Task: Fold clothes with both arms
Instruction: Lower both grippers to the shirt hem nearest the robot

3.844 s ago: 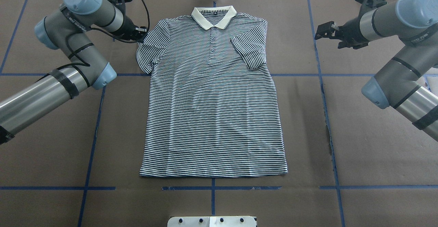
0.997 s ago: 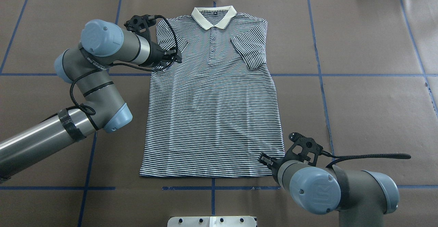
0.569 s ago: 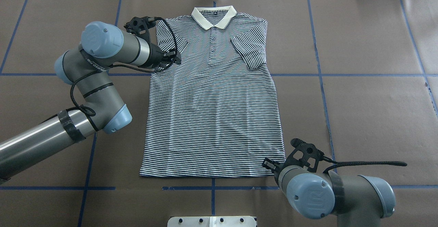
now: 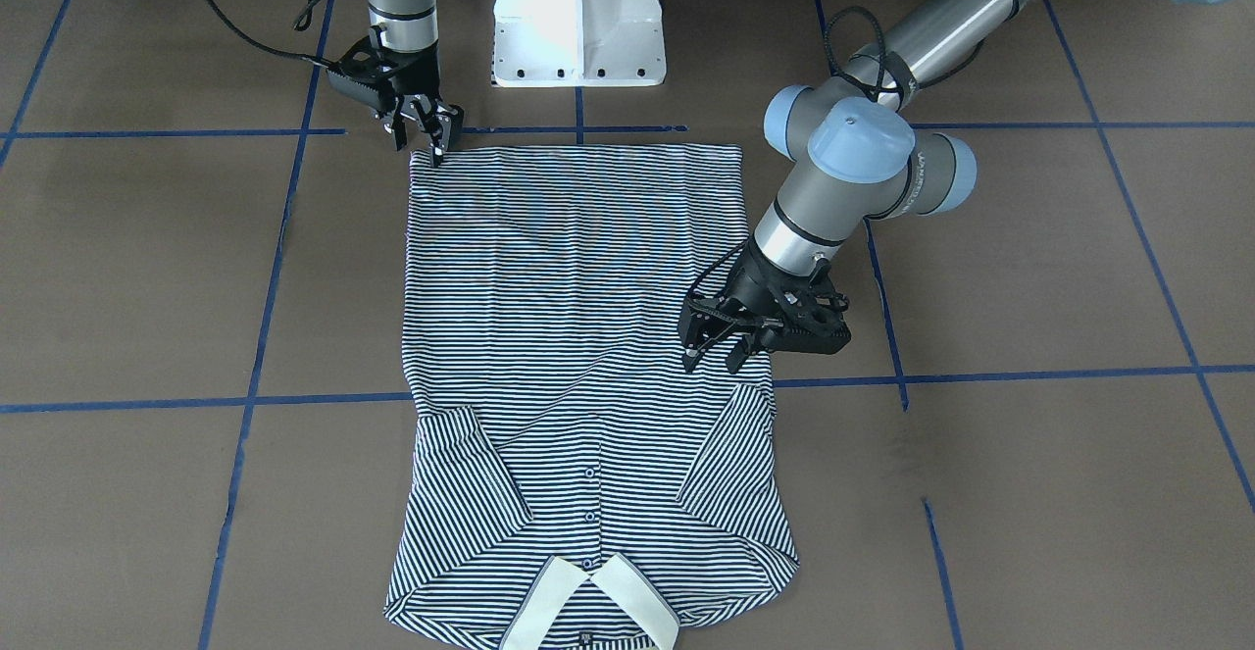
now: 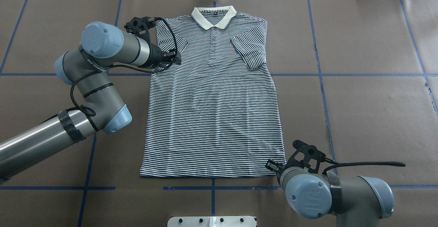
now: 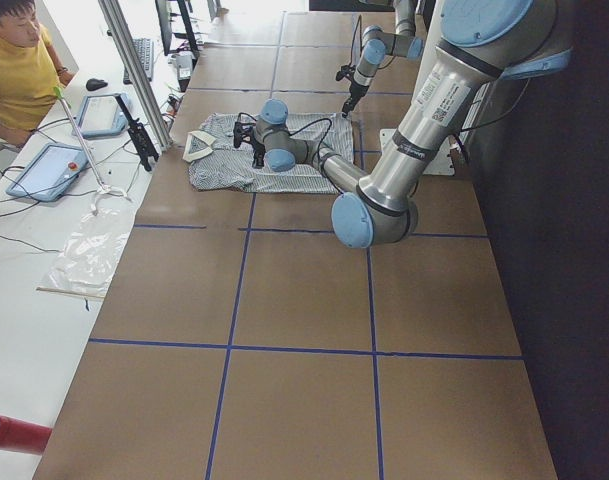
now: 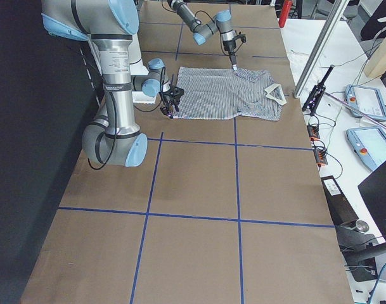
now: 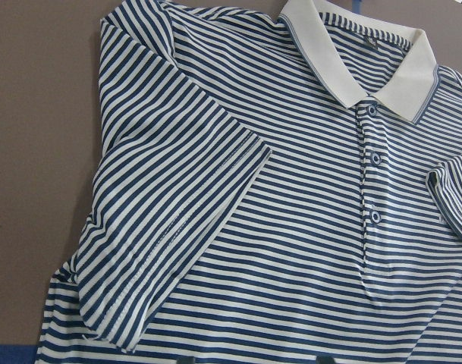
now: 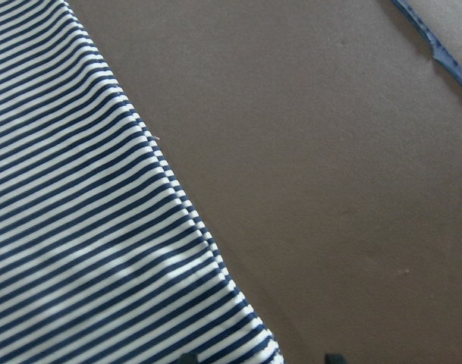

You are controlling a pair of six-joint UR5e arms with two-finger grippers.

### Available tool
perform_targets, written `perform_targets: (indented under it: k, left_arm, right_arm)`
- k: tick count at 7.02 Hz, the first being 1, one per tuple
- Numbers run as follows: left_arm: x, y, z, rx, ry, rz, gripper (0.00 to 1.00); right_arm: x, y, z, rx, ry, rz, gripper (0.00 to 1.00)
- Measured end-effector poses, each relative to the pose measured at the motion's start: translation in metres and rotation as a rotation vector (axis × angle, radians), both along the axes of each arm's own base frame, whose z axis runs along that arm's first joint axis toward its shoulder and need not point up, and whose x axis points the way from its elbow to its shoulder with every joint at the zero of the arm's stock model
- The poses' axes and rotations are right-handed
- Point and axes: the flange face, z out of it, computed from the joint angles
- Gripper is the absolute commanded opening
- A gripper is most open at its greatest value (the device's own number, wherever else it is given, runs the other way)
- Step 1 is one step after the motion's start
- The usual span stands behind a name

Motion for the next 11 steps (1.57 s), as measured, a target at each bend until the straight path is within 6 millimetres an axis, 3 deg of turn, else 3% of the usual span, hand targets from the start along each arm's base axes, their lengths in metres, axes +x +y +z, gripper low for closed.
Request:
perform_targets:
  k: [3,5,6,8,10,11]
  left_arm:
    - [-0.002,0.001,0.006,-0.003,-0.006,0.000,0.62]
    - [-0.019,0.019,0.008,-0.012,0.014,0.000,0.62]
    - [-0.026,0.045,0.004,-0.050,0.053,0.008,0.58]
    - [-0.011,0.119,0.000,-0.214,0.071,0.022,0.59]
    - [-0.013,0.213,0.029,-0.244,0.020,0.031,0.60]
    - [-0.016,0.247,0.046,-0.254,-0.012,0.040,0.59]
  right_arm:
    - [-0.001,0.000,-0.001,-0.005,-0.004,0.005,0.00]
    - [0.004,0.000,-0.013,-0.004,-0.031,0.006,0.00]
    - [0.008,0.000,-0.021,-0.008,-0.049,0.002,0.00]
    - [0.015,0.002,-0.029,-0.019,-0.070,-0.008,0.00]
    - [0.017,0.002,-0.029,-0.020,-0.073,-0.008,0.00]
    - [0.017,0.002,-0.029,-0.021,-0.073,-0.008,0.00]
